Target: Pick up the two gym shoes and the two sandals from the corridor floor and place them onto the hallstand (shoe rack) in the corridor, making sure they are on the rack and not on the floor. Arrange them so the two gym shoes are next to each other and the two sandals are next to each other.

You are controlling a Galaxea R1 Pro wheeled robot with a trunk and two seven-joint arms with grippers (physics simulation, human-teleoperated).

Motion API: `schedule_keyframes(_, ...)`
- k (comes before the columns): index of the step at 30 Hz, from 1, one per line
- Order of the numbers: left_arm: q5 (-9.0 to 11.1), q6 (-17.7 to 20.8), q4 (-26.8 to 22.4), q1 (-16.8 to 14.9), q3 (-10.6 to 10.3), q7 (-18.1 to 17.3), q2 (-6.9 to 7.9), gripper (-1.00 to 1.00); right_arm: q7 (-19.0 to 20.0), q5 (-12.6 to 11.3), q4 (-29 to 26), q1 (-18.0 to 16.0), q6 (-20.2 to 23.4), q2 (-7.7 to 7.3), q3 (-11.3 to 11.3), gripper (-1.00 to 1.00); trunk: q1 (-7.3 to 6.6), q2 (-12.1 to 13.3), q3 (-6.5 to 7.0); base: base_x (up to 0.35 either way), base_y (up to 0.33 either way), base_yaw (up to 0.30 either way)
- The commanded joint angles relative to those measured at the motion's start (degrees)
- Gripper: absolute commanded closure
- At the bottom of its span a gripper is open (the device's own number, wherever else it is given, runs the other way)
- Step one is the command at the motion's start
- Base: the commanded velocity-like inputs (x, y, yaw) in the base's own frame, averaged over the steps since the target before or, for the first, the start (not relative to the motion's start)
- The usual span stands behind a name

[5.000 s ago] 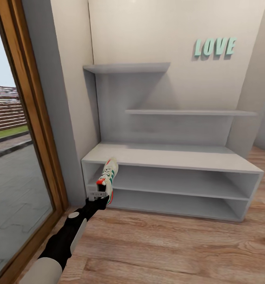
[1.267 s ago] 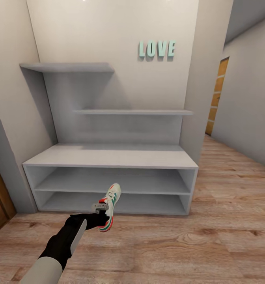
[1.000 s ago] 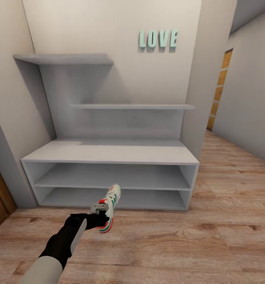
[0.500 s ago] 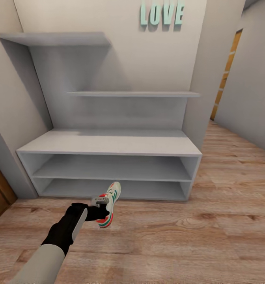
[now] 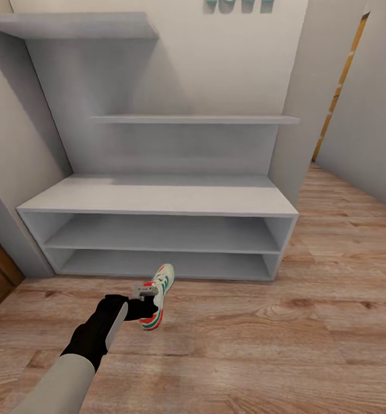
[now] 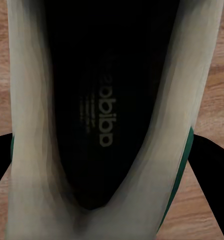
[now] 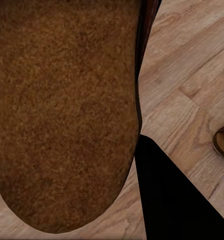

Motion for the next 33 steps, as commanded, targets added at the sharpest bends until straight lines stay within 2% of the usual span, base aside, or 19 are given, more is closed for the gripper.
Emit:
schedule_keyframes(1, 0.46, 0.02, -0.06, -0.02, -0.04, 0.29, 0.03, 1.00, -0.04, -0.28, -0.06, -0.04, 0.32, 0.00, -0.06, 1.00, -0.01, -0.02, -0.06, 0.000, 0.000, 0.000)
schedule_keyframes(4, 0.49, -1.71, -0.06, -0.02, -0.04, 0.45, 0.05, 1.00, -0.04, -0.28, -0.06, -0.04, 0.32, 0.00, -0.05, 1.00, -0.01, -0.02, -0.06, 0.000, 0.000, -0.073)
schedule_keyframes(10, 0.54, -8.39, 0.00, -0.02, -0.07, 0.51, -0.15, 1.00, -0.04, -0.28, -0.06, -0.04, 0.32, 0.00, -0.04, 1.00, -0.01, -0.02, -0.07, 0.000, 0.000, -0.176)
schedule_keyframes(12, 0.55, -10.58, 0.02, -0.05, -0.11, 0.55, -0.71, 1.00, -0.04, -0.28, -0.06, -0.04, 0.32, 0.00, -0.04, 1.00, -0.01, -0.02, -0.07, 0.000, 0.000, -0.044)
schedule_keyframes(15, 0.47, -11.36, 0.00, -0.28, -0.12, 0.58, -1.89, 1.00, -0.04, -0.28, -0.06, -0.04, 0.32, 0.00, -0.09, 1.00, -0.01, -0.02, -0.07, 0.000, 0.000, -0.016)
schedule_keyframes(17, -0.28, -11.58, -0.02, -0.39, -0.17, 0.58, -2.34, 1.00, -0.04, -0.28, -0.06, -0.04, 0.32, 0.00, -0.10, 1.00, -0.01, -0.02, -0.07, 0.000, 0.000, -0.005)
schedule_keyframes(20, -3.00, -11.69, 0.00, -0.44, -0.18, 0.59, -2.57, 1.00, -0.04, -0.28, -0.06, -0.04, 0.32, 0.00, -0.12, 1.00, -0.01, -0.02, -0.07, 0.000, 0.000, -0.002)
schedule_keyframes(21, -4.99, -11.72, 0.02, -0.46, -0.14, 0.59, -2.58, 1.00, -0.04, -0.28, -0.06, -0.04, 0.31, 0.00, -0.09, 1.00, -0.01, -0.02, -0.07, 0.000, 0.000, 0.000)
schedule_keyframes(27, -5.78, -11.73, 0.03, -0.46, -0.13, 0.59, -2.56, 1.00, -0.04, -0.28, -0.06, -0.04, 0.24, 0.00, -0.13, 1.00, -0.01, -0.02, -0.07, 0.018, -0.020, 0.000)
schedule_keyframes(33, -5.78, -11.73, 0.03, -0.46, -0.13, 0.59, -2.56, 1.00, -0.04, -0.28, -0.06, -0.04, 0.24, 0.00, -0.09, 1.00, -0.01, -0.02, -0.07, 0.151, -0.235, 0.000)
